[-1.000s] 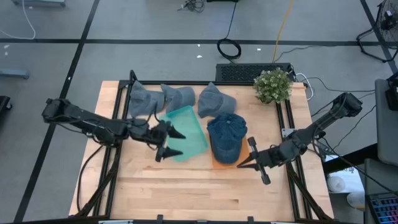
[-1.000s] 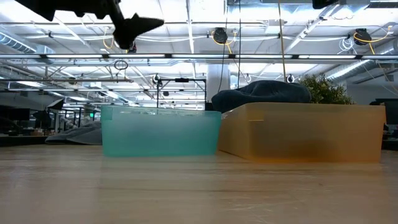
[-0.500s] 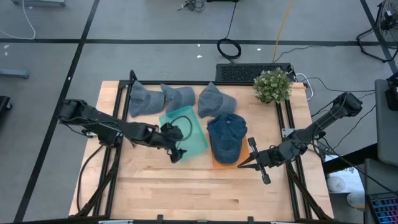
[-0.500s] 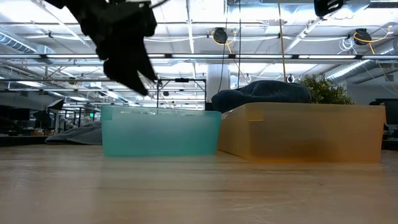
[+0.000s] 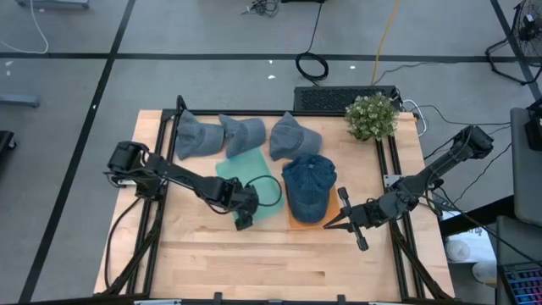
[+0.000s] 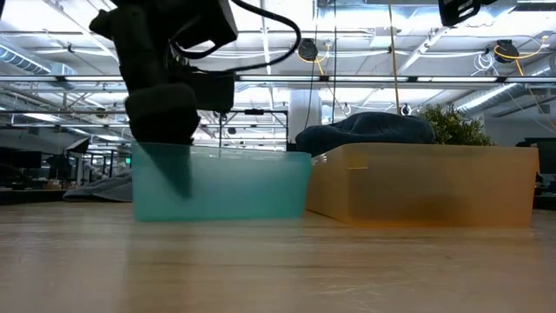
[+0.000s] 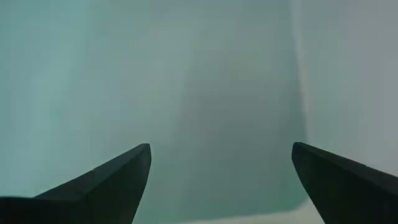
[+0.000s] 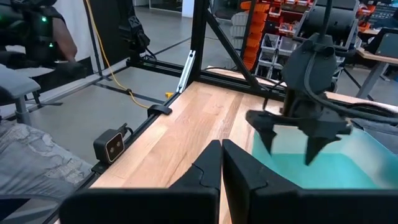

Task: Pick & Place hat
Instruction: Adjust the light blue bin

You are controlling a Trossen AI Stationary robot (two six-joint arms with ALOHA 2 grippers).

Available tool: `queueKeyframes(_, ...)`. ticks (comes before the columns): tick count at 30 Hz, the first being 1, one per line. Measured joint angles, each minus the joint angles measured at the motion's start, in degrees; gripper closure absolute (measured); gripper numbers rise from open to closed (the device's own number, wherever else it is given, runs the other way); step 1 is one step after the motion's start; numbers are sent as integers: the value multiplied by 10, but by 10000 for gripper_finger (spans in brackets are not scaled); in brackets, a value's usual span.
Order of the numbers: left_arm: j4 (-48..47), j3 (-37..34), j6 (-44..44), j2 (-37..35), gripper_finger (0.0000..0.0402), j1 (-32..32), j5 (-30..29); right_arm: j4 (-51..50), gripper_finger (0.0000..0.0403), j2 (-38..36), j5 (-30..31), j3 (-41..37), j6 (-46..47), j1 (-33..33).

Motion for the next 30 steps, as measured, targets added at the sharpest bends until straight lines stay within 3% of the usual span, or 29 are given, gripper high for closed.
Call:
queueKeyframes(8, -14, 1, -1, -5, 3, -26, 133, -5, 403, 0, 0, 0, 0, 0)
queueKeyframes(14, -139, 1, -48, -4, 3, -42, 178, -4, 403, 0, 0, 0, 0, 0)
queueKeyframes(19, -224, 0, -93, -6, 3, -42, 160, -4, 403, 0, 0, 0, 0, 0)
queueKeyframes(26, -266, 12, -91, -6, 3, -22, 133, -3, 403, 0, 0, 0, 2, 0)
queueKeyframes(30, -330, 39, -86, -6, 3, -13, 41, -3, 403, 0, 0, 0, 3, 0)
